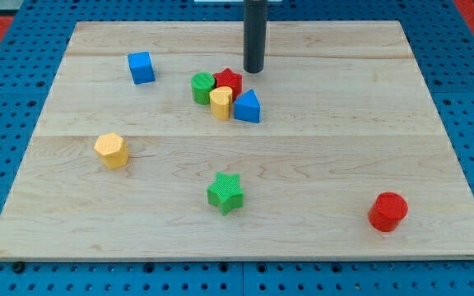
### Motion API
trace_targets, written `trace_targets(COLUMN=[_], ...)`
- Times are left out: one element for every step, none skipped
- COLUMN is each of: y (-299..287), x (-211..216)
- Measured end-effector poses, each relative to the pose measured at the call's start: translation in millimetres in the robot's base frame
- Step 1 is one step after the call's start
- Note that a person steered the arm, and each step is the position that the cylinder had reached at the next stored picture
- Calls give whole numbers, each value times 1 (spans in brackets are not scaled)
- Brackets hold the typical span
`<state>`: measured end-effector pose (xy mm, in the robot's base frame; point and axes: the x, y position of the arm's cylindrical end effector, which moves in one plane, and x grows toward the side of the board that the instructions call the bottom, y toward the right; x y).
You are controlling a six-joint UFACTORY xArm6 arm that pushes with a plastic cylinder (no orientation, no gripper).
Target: Move the blue cube to the left of the group of blocks
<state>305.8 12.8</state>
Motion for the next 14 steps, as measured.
trace_targets(y=[-74,-129,-153,-145,-113,-84,-77,-103,-81,-101,-173,-209,-209,-192], x=[-21,-6,13,39,60,59,57,45,17,-25,-51,-40,11,29])
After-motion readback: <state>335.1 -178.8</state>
